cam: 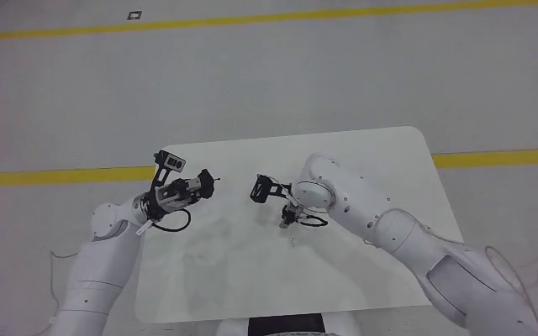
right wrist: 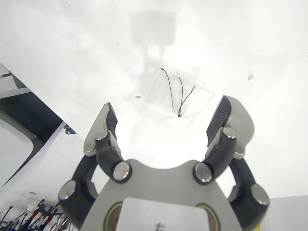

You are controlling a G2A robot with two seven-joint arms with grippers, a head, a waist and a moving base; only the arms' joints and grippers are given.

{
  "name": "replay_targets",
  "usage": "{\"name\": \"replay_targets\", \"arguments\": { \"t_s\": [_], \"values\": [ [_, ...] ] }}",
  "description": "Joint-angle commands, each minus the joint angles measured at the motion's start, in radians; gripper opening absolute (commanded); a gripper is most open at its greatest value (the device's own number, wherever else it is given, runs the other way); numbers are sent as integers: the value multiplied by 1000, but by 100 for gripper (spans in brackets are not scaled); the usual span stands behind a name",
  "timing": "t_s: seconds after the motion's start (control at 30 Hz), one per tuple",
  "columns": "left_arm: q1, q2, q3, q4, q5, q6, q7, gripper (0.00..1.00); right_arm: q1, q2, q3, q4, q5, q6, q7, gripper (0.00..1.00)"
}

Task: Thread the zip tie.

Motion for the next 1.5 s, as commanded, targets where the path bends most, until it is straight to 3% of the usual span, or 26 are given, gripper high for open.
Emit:
{"name": "replay_targets", "arguments": {
  "t_s": [0.0, 0.03, 0.2, 0.3, 0.63, 1.47],
  "values": [
    [0, 0, 0, 0, 0, 0, 0, 0, 1, 3, 2, -4, -13, -14, 10, 78],
    [0, 0, 0, 0, 0, 0, 0, 0, 0, 4, 2, -6, -15, -16, 13, 45],
    [0, 0, 0, 0, 0, 0, 0, 0, 1, 9, -3, 2, -35, -16, 18, 16],
    [0, 0, 0, 0, 0, 0, 0, 0, -3, 9, -4, 19, -59, -5, 9, 11],
    [0, 0, 0, 0, 0, 0, 0, 0, -29, 5, -6, 52, -74, 13, -17, 22],
    [0, 0, 0, 0, 0, 0, 0, 0, -19, -48, -55, 210, -74, -16, -97, 19]
  ]
}}
